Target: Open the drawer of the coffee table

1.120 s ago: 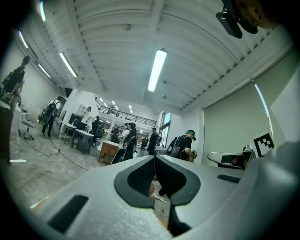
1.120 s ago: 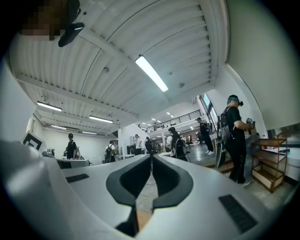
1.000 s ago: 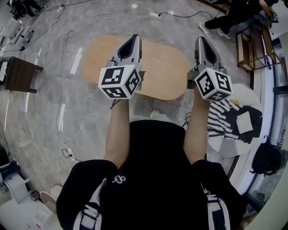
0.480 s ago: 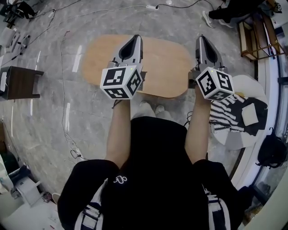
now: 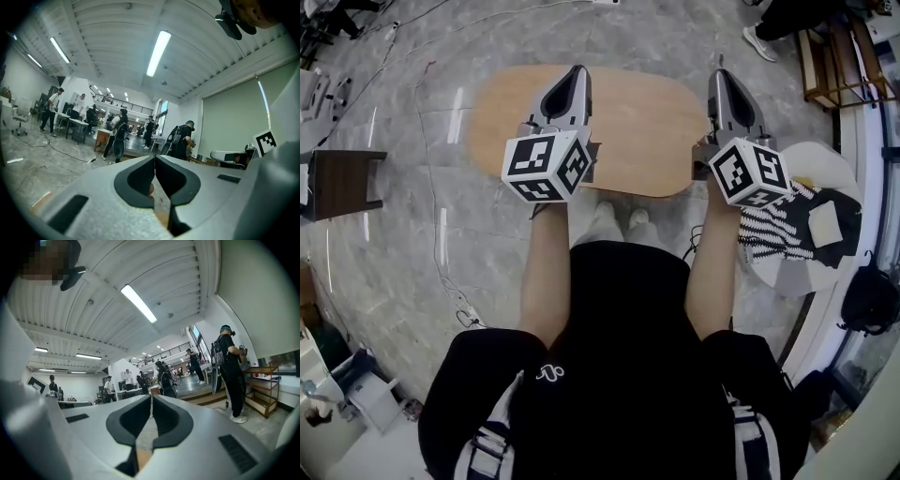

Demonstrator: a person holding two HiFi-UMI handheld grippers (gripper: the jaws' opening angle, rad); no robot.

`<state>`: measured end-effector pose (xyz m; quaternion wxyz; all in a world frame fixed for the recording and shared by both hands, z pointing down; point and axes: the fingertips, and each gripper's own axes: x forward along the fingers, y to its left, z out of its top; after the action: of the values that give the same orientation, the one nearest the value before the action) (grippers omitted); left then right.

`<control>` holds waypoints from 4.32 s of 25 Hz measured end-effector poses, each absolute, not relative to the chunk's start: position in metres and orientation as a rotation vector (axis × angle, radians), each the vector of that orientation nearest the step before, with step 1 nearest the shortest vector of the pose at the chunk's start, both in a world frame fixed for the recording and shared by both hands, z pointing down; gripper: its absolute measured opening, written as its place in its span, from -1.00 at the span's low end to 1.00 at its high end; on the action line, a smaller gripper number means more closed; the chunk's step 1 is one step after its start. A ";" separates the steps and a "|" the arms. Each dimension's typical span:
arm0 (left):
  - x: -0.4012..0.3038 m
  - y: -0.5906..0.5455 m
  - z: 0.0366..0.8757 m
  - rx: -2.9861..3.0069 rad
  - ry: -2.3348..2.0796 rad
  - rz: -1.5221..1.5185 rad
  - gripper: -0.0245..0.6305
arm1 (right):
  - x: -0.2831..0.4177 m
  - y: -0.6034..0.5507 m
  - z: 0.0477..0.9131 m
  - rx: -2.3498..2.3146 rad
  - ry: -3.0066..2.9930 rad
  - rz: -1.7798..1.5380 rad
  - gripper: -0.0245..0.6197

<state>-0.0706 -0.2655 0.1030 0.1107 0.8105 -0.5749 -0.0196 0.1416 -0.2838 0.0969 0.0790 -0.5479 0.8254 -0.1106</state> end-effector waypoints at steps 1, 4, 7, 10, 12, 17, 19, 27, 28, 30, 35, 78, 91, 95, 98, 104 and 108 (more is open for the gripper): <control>-0.073 -0.267 0.107 2.375 -1.686 -0.053 -0.89 | 0.141 -0.285 0.100 -1.644 2.471 -0.338 -0.88; -0.078 -0.270 0.118 2.353 -1.676 -0.035 -0.89 | 0.134 -0.287 0.110 -1.652 2.484 -0.361 -0.88; -0.083 -0.273 0.129 2.337 -1.663 -0.015 -0.89 | 0.125 -0.287 0.121 -1.661 2.497 -0.385 -0.88; -0.086 -0.273 0.142 2.323 -1.652 0.011 -0.89 | 0.118 -0.286 0.137 -1.669 2.510 -0.421 -0.88; -0.088 -0.273 0.152 2.305 -1.641 0.023 -0.89 | 0.116 -0.285 0.148 -1.675 2.518 -0.449 -0.88; -0.086 -0.269 0.179 2.262 -1.608 0.052 -0.89 | 0.118 -0.278 0.174 -1.704 2.531 -0.515 -0.88; -0.085 -0.266 0.191 2.252 -1.595 0.073 -0.89 | 0.119 -0.274 0.185 -1.714 2.533 -0.541 -0.88; -0.082 -0.251 0.234 2.198 -1.541 0.139 -0.89 | 0.132 -0.260 0.228 -1.746 2.534 -0.646 -0.88; -0.081 -0.250 0.240 2.194 -1.534 0.148 -0.89 | 0.133 -0.259 0.233 -1.753 2.535 -0.656 -0.88; -0.080 -0.248 0.249 2.190 -1.517 0.167 -0.89 | 0.135 -0.258 0.242 -1.771 2.536 -0.678 -0.88; -0.076 -0.243 0.272 2.174 -1.496 0.215 -0.89 | 0.142 -0.253 0.260 -1.789 2.540 -0.720 -0.88; -0.141 -0.096 0.596 1.705 -1.334 0.691 -0.89 | 0.106 -0.126 0.569 -1.740 2.765 -1.413 -0.88; -0.168 -0.070 0.691 1.639 -1.285 0.816 -0.89 | 0.110 -0.076 0.661 -1.714 2.883 -1.560 -0.88; -0.177 -0.069 0.715 1.608 -1.277 0.810 -0.88 | 0.111 -0.066 0.682 -1.673 2.955 -1.588 -0.87; -0.173 -0.067 0.734 1.610 -1.251 0.831 -0.69 | 0.122 -0.060 0.696 -1.666 3.001 -1.599 -0.87; -0.172 -0.067 0.765 1.633 -1.199 0.930 -0.57 | 0.131 -0.049 0.733 -1.591 3.209 -1.617 -0.45; -0.182 -0.070 0.783 1.629 -1.202 0.993 -0.55 | 0.146 -0.052 0.753 -1.654 3.290 -1.584 -0.44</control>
<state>-0.1821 -0.0699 0.7830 0.4289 0.6526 -0.4815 0.3980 0.1460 -0.0519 0.7531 -0.4200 -0.3744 0.7449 -0.3586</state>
